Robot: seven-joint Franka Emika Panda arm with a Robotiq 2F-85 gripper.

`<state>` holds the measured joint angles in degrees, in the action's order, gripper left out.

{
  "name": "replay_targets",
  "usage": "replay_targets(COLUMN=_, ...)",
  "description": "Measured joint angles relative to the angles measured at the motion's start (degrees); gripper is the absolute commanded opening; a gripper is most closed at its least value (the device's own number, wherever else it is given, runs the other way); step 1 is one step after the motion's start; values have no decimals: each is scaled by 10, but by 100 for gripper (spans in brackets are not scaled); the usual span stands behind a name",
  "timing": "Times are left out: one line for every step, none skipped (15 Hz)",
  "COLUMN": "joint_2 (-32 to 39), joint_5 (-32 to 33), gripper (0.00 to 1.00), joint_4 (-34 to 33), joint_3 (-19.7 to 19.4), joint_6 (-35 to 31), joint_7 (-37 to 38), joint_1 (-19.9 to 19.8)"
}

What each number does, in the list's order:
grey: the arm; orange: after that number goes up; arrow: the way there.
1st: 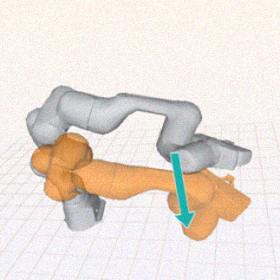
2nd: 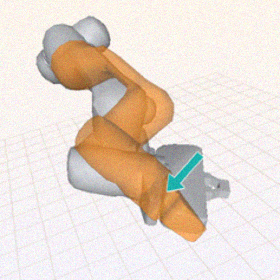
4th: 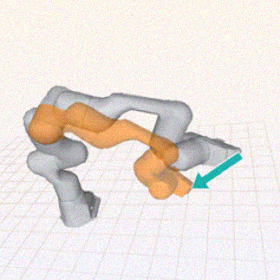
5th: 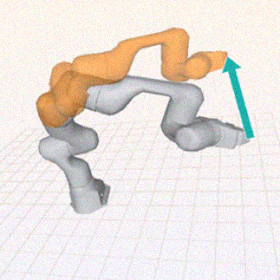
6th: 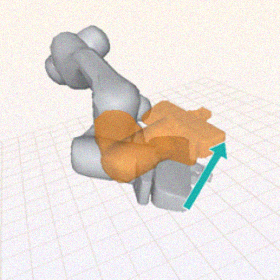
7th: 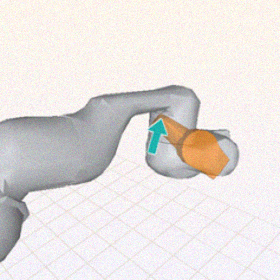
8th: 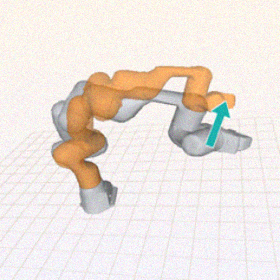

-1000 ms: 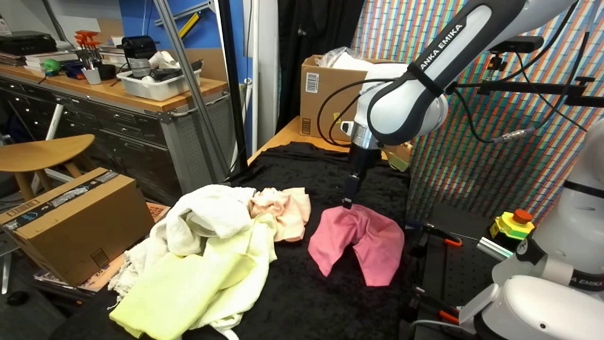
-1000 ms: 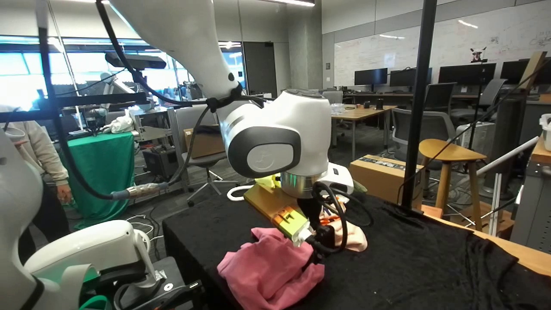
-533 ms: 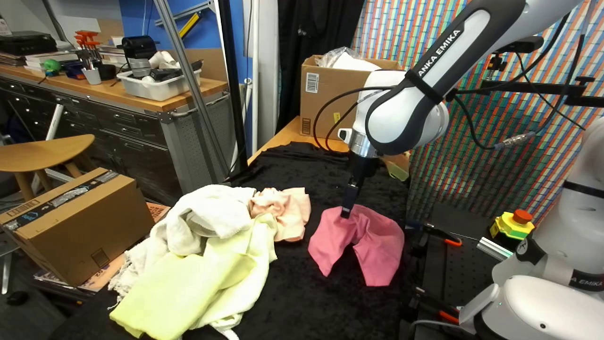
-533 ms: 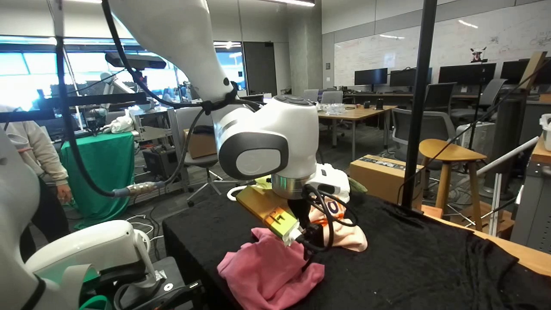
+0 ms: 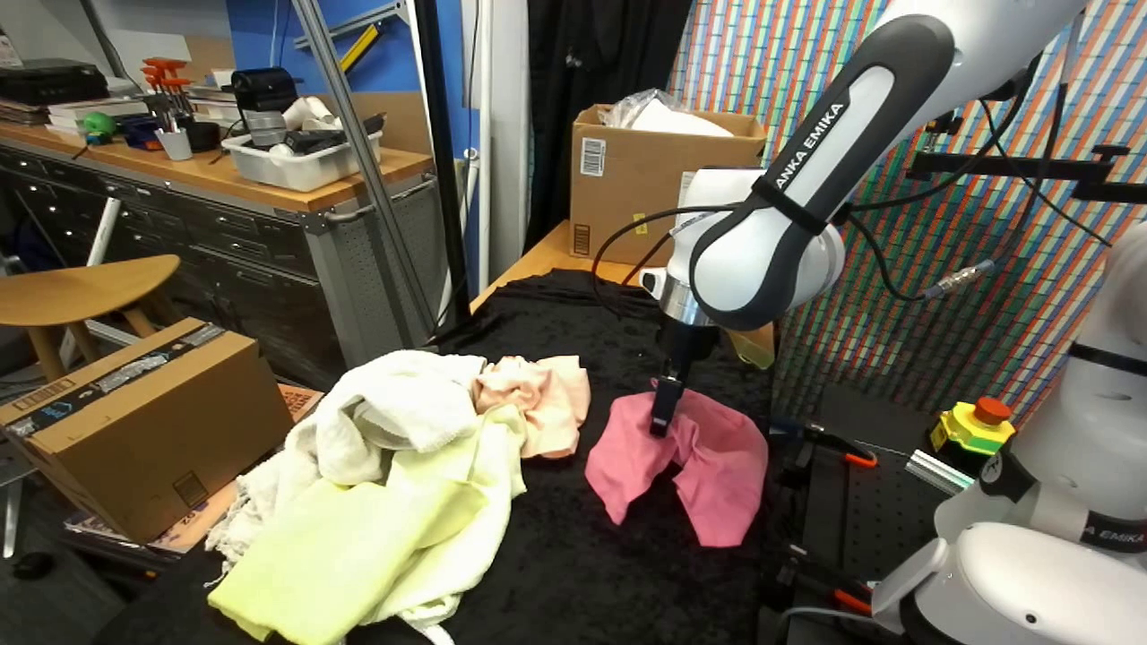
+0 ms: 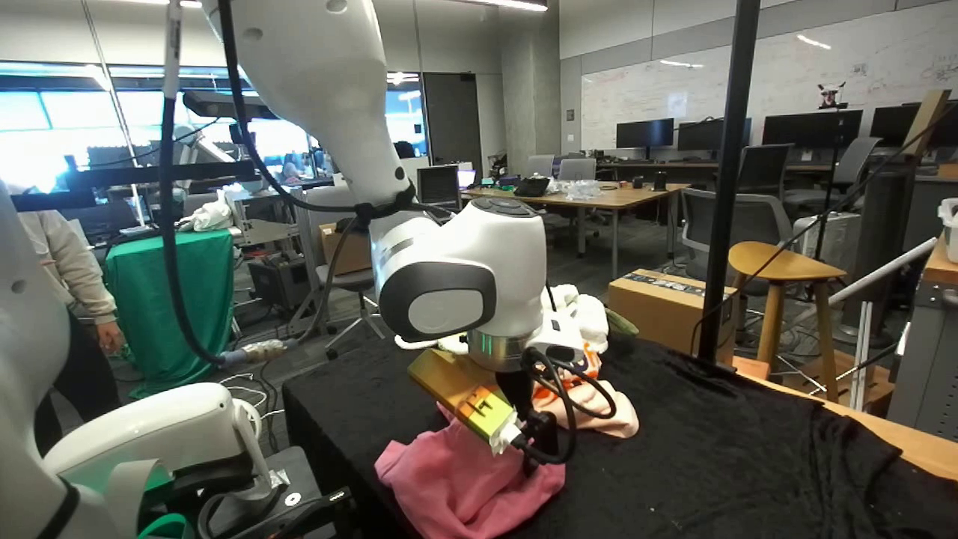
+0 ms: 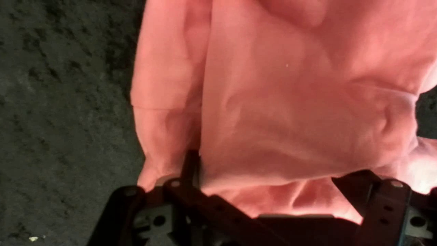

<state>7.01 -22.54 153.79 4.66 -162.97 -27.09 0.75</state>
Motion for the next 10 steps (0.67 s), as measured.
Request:
replay_targets(joint_2=5, joint_5=2, gripper=100, joint_4=0, joint_3=2, joint_6=-5, joint_7=0, joint_1=-1)
replay_targets(joint_2=9, joint_5=5, gripper=100, joint_4=0, joint_3=4, joint_6=-8, joint_7=0, joint_1=-3)
replay_targets(joint_2=12, joint_5=9, gripper=75, joint_4=0, joint_3=6, joint_6=-9, joint_7=0, joint_1=-5)
replay_targets(joint_2=15, joint_5=12, gripper=74, joint_4=0, joint_3=8, joint_6=-11, joint_7=0, joint_1=-7)
replay_targets(joint_2=17, joint_5=13, gripper=68, joint_4=0, joint_3=11, joint_6=-12, joint_7=0, joint_1=-10)
replay_targets(joint_2=18, joint_5=13, gripper=57, joint_4=0, joint_3=14, joint_6=-13, joint_7=-1, joint_1=-14)
replay_targets(joint_2=18, joint_5=13, gripper=49, joint_4=0, joint_3=18, joint_6=-13, joint_7=-2, joint_1=-18)
replay_targets(joint_2=18, joint_5=13, gripper=39, joint_4=0, joint_3=23, joint_6=-13, joint_7=-5, joint_1=-22)
replay_targets(joint_2=18, joint_5=13, gripper=32, joint_4=0, joint_3=27, joint_6=-13, joint_7=-8, joint_1=-27)
replay_targets(joint_2=18, joint_5=13, gripper=25, joint_4=0, joint_3=31, joint_6=-13, joint_7=-12, joint_1=-32)
